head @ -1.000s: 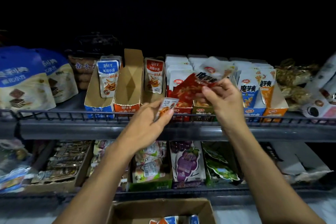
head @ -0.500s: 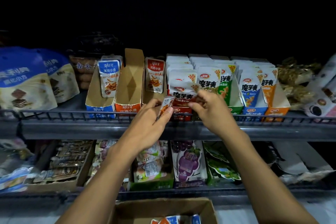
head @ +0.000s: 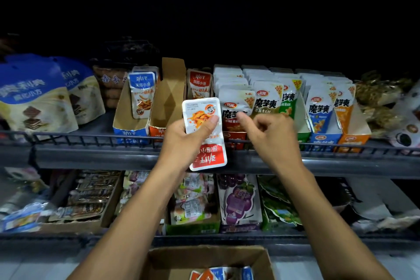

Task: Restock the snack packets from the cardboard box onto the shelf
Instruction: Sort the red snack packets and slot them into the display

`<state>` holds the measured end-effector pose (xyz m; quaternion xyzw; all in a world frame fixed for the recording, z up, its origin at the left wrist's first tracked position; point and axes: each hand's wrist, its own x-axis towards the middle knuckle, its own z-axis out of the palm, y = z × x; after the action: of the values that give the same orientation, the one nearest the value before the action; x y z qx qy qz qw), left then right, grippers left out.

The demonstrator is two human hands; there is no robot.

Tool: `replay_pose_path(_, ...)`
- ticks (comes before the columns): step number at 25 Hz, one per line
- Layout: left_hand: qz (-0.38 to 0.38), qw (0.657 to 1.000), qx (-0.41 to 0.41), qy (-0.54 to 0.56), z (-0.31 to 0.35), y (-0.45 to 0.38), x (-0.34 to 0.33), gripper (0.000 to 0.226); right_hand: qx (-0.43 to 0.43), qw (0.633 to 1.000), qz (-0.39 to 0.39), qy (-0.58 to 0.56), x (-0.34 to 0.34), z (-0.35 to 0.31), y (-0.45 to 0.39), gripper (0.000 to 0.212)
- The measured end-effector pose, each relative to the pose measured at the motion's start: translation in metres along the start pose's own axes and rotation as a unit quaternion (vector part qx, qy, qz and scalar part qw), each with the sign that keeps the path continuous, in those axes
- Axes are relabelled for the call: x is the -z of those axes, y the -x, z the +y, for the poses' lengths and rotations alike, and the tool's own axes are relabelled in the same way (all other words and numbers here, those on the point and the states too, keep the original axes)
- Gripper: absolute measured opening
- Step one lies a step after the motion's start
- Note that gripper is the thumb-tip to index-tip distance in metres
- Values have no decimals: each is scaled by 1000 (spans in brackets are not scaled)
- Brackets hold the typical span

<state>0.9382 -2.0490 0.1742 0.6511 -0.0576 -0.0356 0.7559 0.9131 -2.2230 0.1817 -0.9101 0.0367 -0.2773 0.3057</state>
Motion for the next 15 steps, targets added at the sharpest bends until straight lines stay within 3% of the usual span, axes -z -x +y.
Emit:
replay_pose_path(2,14,997,25,68,2,-2,-3,15,-42,964,-187,-182,7,-15,9,33)
replay_pose_path(3,5,994,39,104,3,-3,-5,17,-63,937,-247,-239,7,-22,15,21)
replay_pose_path(4,-13,989,50,140,4,-3,-7,20,-77,926,-255,-269,5,-26,19,13)
replay_pose_path(7,-79,983,12,168,9,-1,1,22,-150,911,-132,-360,7,-36,22,9)
replay_pose_path(9,-68,995,-69,26,13,-3,11,20,-179,901,-67,-389,18,-40,19,10)
replay_pose_path(10,-38,987,-114,-107,12,-7,16,19,-173,911,-48,-372,24,-43,16,8)
replay_pose_path(11,-1,946,-153,-286,9,-12,21,19,-154,927,-33,-340,30,-47,11,5)
replay_pose_path(13,19,800,-184,-570,-1,-21,29,35,-88,962,-1,-258,37,-57,-9,5)
replay_pose_path(14,1,756,-175,-631,-7,-24,32,42,-44,976,12,-214,39,-61,-24,6)
replay_pose_path(15,-19,738,-161,-655,-12,-26,35,43,1,986,21,-165,38,-68,-41,7)
